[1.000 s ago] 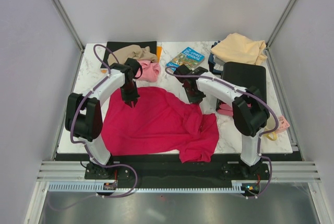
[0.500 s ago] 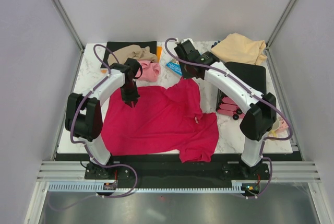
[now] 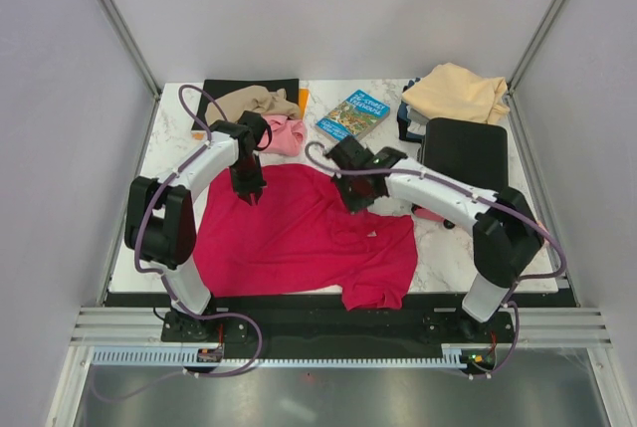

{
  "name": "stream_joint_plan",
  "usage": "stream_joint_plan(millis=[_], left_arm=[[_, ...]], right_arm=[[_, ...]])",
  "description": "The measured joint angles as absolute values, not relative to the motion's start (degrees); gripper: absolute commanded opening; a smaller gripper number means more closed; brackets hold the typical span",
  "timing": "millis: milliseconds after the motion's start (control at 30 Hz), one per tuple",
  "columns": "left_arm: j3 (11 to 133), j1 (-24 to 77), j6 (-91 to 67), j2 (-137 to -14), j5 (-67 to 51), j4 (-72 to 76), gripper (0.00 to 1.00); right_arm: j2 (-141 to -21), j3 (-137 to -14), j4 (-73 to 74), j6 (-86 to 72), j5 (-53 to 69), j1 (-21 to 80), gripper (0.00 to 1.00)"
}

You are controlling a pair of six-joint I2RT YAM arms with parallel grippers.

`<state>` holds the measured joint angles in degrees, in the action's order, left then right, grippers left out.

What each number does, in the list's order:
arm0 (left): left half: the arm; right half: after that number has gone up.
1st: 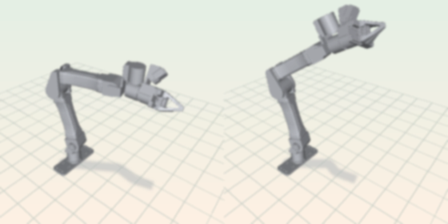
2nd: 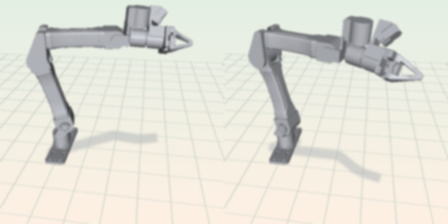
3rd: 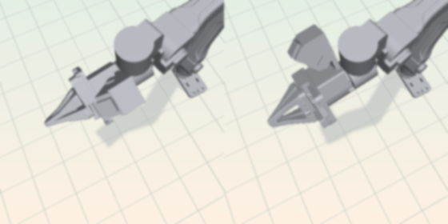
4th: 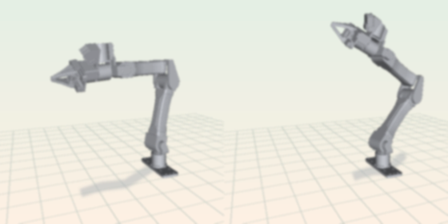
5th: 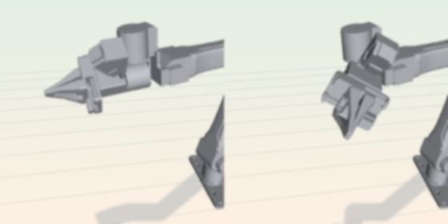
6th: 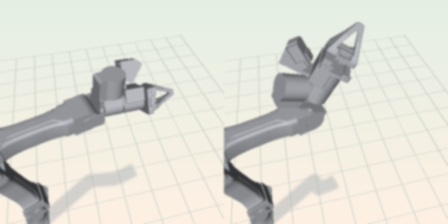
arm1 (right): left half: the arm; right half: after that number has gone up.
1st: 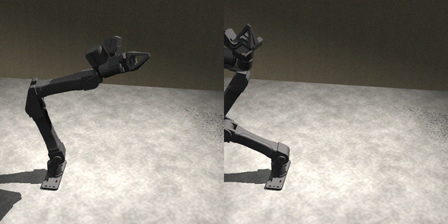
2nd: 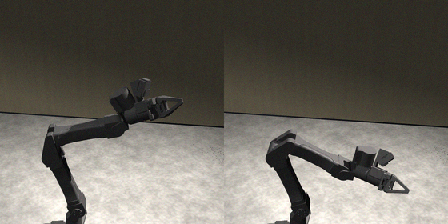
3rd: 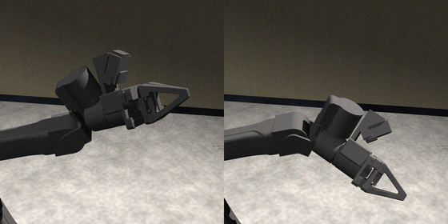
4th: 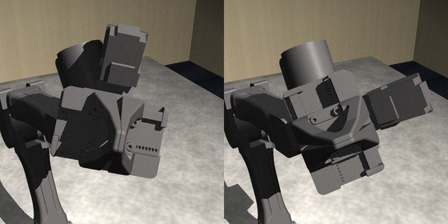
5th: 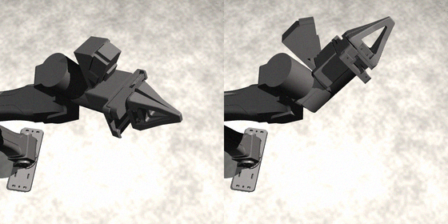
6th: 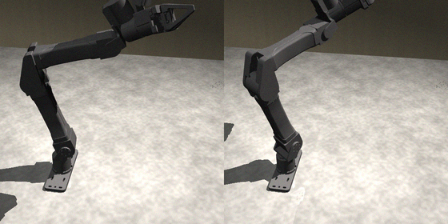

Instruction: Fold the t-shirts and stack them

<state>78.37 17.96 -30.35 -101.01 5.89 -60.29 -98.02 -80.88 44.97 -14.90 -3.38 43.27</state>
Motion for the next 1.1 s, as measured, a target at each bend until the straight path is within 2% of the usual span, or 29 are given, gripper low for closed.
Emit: stream_joint_plan(millis=[67, 200, 300, 367, 500, 533, 567, 667, 1100], left_arm=[[78.5, 18.0, -30.3, -101.5, 5.9, -60.3, 0.22], [79.0, 18.0, -30.3, -102.5, 5.8, -60.3, 0.22], [79.2, 18.0, -30.3, -102.5, 5.9, -60.4, 0.22], [79.2, 18.0, -30.3, -102.5, 5.9, -60.4, 0.22], [79.1, 18.0, -30.3, -102.5, 5.9, -60.3, 0.22], [79.1, 18.0, -30.4, -102.5, 5.9, -60.4, 0.22], [79.1, 18.0, -30.4, -102.5, 5.9, -60.4, 0.22], [79.1, 18.0, -30.4, -102.5, 5.9, -60.4, 0.22], [77.8, 18.0, -30.3, -102.5, 5.9, -60.4, 0.22]], right_arm=[[-99.0, -75.6, 45.6, -15.6, -2.2, 44.7, 0.15], [-103.6, -71.3, 48.9, -16.8, -1.4, 45.5, 0.32], [-105.1, -71.2, 50.4, -17.3, -3.2, 45.4, 0.35], [-104.5, -72.0, 51.6, -17.6, -5.3, 45.1, 0.42], [-102.1, -76.6, 53.0, -18.1, -9.0, 44.0, 0.43], [-101.3, -78.7, 53.1, -18.1, -9.8, 43.3, 0.46], [-100.0, -83.0, 52.6, -18.0, -11.8, 41.8, 0.53], [-99.6, -85.4, 52.3, -17.7, -13.1, 40.8, 0.5], [-109.6, -93.6, 50.7, -16.7, -11.6, 40.3, 0.53]])
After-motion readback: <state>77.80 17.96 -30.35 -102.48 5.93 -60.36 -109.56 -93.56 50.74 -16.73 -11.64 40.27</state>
